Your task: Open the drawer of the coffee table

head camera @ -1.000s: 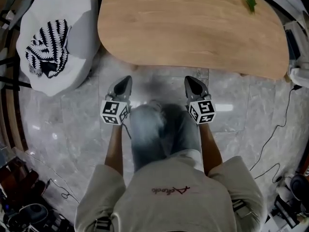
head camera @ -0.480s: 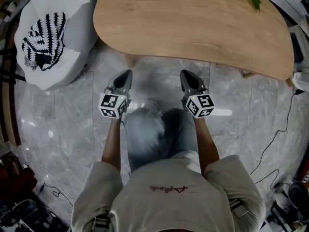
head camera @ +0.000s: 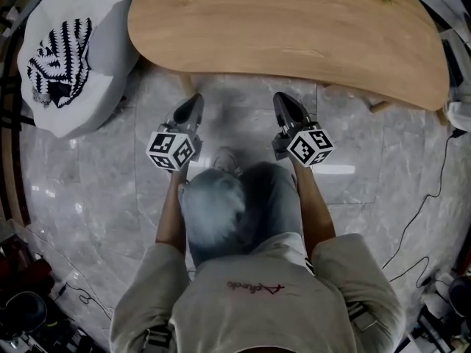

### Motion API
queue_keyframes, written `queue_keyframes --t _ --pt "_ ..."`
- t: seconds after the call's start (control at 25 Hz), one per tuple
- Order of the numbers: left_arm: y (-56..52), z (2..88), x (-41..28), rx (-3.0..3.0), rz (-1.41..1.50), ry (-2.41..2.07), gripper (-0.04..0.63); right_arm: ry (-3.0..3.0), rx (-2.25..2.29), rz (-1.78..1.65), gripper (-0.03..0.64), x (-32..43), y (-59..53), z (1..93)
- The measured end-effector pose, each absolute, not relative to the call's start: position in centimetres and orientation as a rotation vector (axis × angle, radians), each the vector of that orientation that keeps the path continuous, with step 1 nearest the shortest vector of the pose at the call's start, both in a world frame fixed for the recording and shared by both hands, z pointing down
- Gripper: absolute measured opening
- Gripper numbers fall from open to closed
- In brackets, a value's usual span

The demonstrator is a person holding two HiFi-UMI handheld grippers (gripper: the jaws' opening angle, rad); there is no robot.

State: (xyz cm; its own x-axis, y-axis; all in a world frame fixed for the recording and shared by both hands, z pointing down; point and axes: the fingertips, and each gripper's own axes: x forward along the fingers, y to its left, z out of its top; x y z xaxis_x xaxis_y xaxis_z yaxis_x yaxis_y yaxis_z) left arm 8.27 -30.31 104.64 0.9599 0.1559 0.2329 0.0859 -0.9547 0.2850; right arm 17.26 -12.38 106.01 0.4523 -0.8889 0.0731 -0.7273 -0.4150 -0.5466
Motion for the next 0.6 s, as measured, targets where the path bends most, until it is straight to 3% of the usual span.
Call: queue_keyframes --t 0.48,0.6 --pt "-32.2 104.6 10.9 2.016 -0.21 0.224 0.0 1.187 -1.691 -0.415 0.005 20.6 -11.7 106.4" --pt "-32.0 105.7 11.7 1.892 -0.233 0.233 0.0 1.178 -1.595 -0.389 0.08 21.1 -11.8 106.5"
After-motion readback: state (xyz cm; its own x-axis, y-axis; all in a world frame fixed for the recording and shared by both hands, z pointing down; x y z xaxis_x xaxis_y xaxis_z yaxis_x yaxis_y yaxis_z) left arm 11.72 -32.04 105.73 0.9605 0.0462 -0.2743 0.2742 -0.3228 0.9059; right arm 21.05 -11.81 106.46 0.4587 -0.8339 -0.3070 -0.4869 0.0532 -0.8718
